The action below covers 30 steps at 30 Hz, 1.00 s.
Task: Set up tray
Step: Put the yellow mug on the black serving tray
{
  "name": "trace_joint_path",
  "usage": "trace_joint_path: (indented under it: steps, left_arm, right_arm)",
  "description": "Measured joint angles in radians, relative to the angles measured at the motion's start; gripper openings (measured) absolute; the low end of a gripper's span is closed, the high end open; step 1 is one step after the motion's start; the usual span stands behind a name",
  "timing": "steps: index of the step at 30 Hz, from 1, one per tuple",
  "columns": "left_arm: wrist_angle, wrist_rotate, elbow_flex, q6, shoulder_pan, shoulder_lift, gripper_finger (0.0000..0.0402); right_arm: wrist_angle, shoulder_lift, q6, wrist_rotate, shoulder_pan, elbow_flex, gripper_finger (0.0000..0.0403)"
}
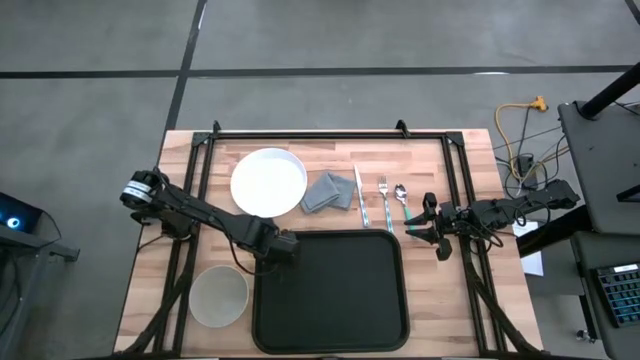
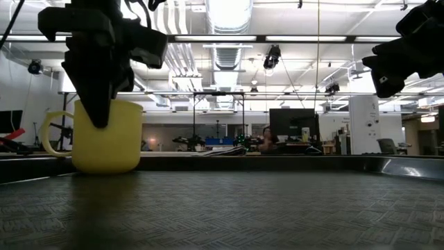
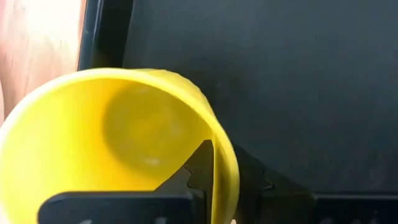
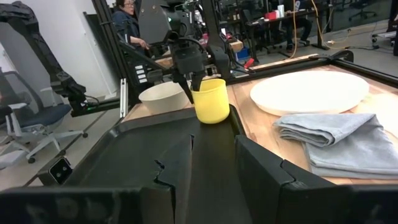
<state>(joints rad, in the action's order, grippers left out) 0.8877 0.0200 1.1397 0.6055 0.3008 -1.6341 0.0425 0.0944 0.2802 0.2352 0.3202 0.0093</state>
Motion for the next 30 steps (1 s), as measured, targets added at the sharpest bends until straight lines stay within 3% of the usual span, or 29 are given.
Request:
trace_joint_path:
  steps: [30]
  left_arm:
    - [0.018,-0.019,0.000,0.023,0.000,-0.001,0.0020]
  right_arm:
    - [0.000,0.000,0.000,0.000,0.000,0.000,0.0112]
